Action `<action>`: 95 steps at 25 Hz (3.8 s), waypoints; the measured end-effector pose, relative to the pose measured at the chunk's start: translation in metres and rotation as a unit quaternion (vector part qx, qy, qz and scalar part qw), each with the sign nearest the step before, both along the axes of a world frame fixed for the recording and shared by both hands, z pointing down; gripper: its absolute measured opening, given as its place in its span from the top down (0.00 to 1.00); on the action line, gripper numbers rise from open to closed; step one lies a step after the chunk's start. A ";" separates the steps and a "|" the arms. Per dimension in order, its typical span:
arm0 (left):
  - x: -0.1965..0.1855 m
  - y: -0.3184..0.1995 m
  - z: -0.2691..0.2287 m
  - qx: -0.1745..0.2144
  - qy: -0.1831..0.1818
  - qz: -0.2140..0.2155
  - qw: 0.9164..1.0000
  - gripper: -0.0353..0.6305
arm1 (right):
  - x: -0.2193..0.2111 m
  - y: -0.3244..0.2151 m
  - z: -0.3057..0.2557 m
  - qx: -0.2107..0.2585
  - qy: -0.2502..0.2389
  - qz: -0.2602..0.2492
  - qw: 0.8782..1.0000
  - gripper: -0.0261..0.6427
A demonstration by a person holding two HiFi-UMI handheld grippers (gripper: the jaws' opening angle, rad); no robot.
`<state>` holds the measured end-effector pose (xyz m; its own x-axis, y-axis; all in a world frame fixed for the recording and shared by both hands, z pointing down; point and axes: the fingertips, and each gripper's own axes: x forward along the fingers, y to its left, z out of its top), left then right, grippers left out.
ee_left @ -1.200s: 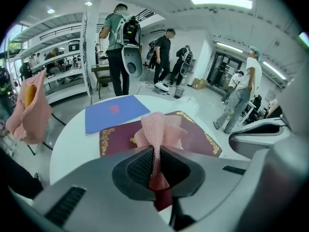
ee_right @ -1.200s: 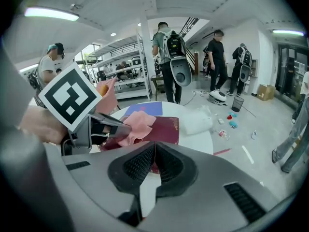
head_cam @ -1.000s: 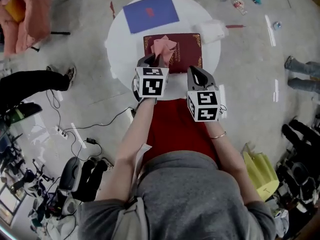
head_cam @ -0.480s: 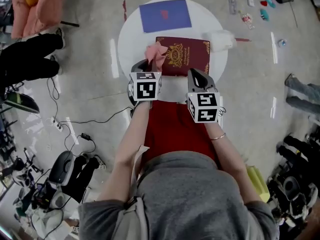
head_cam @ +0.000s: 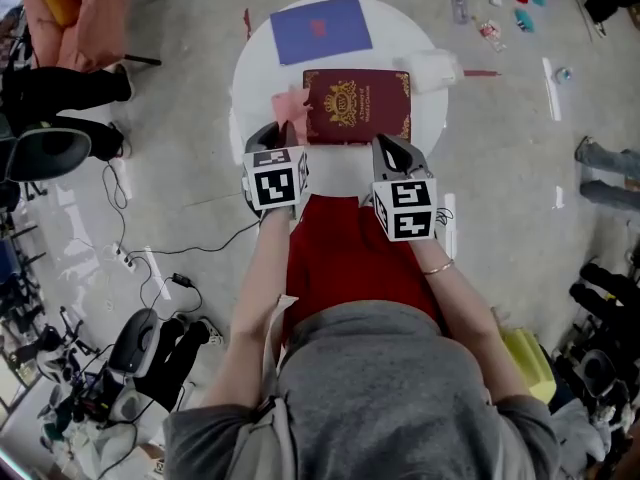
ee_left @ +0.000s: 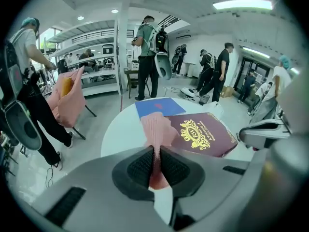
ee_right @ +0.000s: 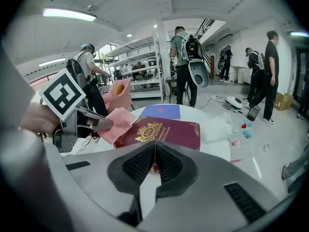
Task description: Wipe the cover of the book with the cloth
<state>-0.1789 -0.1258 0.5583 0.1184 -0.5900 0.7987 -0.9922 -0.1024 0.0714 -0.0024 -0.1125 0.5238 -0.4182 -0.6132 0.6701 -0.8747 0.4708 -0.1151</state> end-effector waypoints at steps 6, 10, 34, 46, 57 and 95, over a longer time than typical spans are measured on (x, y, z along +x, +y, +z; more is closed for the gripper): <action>0.031 0.008 -0.016 0.023 0.005 0.027 0.999 0.89 | 0.029 0.022 0.000 0.005 -0.001 0.029 1.000 0.92; 0.069 0.007 -0.019 0.026 0.015 0.063 0.998 0.89 | 0.056 0.033 -0.003 0.007 0.003 0.060 0.998 0.92; 0.248 0.020 0.020 -0.006 0.066 0.242 0.968 0.89 | 0.147 0.081 0.011 -0.023 0.023 0.178 0.984 0.92; 0.156 0.026 0.027 -0.007 0.071 0.141 0.987 0.89 | 0.071 0.049 0.020 -0.027 0.028 0.062 0.997 0.92; 0.071 0.049 0.032 -0.006 0.043 0.054 0.998 0.89 | 0.021 0.044 0.023 -0.034 0.036 -0.010 0.999 0.92; 0.183 0.062 0.004 0.036 0.068 0.164 0.983 0.89 | 0.124 0.099 0.014 -0.012 0.025 0.118 0.993 0.92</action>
<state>0.0045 -0.0640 0.5620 0.4156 -0.5569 0.7192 -0.8862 -0.4259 0.1823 0.1218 -0.0130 0.5377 -0.2305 -0.6741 0.7017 -0.9652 0.2499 -0.0770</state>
